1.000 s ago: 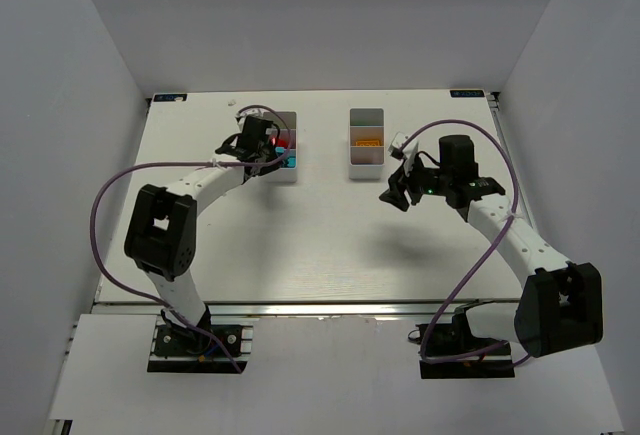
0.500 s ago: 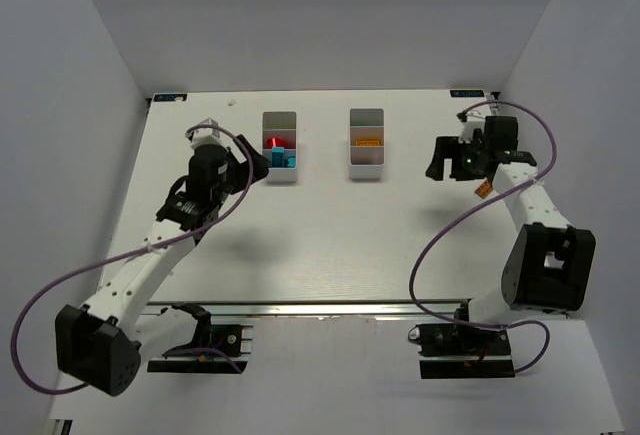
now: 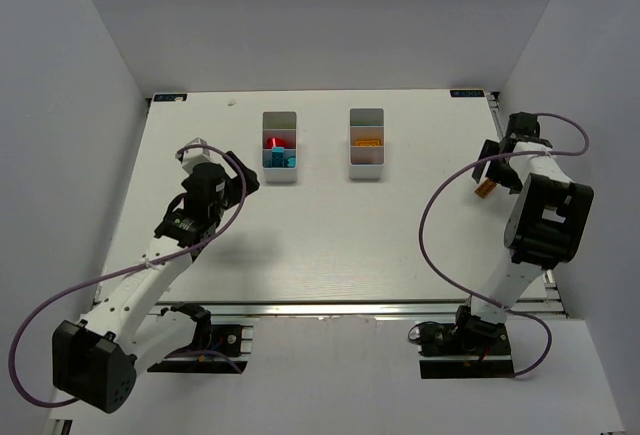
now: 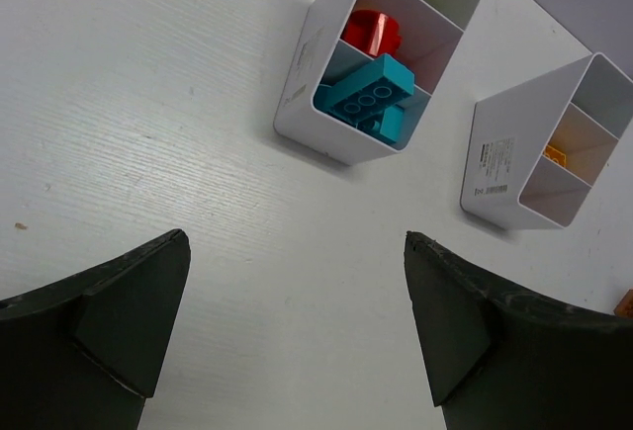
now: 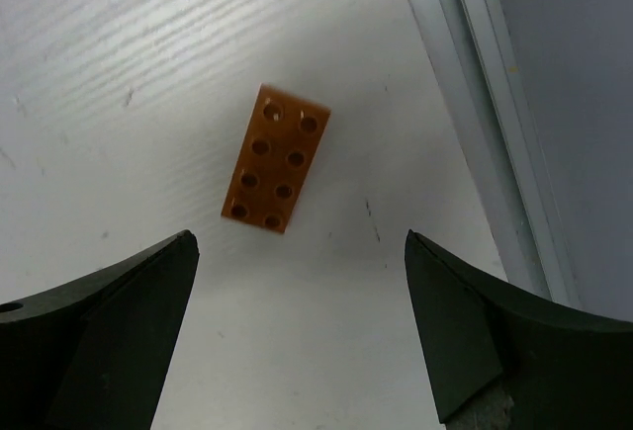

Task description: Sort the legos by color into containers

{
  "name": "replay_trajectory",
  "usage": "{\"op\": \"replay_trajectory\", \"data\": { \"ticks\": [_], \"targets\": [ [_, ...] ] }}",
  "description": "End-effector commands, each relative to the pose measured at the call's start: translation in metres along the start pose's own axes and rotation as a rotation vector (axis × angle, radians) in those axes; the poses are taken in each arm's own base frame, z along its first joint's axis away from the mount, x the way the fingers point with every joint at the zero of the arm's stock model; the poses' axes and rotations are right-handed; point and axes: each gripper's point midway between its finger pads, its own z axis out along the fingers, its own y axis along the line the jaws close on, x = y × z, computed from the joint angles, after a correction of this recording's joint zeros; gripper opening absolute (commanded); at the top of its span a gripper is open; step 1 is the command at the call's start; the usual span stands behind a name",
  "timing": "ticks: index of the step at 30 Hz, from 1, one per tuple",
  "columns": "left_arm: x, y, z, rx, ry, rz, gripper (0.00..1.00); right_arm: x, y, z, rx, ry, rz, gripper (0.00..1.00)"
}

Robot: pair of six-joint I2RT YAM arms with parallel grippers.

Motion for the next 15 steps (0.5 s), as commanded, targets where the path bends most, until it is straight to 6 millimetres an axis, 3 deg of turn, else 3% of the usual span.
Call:
{"op": "replay_trajectory", "data": {
  "ticks": [1,4,8,15],
  "targets": [
    [-0.006,-0.001,0.005,-0.005,-0.031,-0.013,0.98,-0.027,-0.004,0.009,0.056,-0.053,0.057,0.89],
    [-0.006,-0.003,0.008,-0.005,-0.031,-0.025,0.98,-0.042,0.001,0.02,0.045,-0.065,0.092,0.89],
    [-0.006,-0.002,0.009,-0.014,-0.032,-0.042,0.98,-0.043,0.002,0.035,0.064,-0.047,0.117,0.88],
    [-0.01,0.002,0.008,-0.043,-0.036,-0.02,0.98,-0.016,0.001,0.045,0.085,0.015,0.149,0.8]
  ]
}}
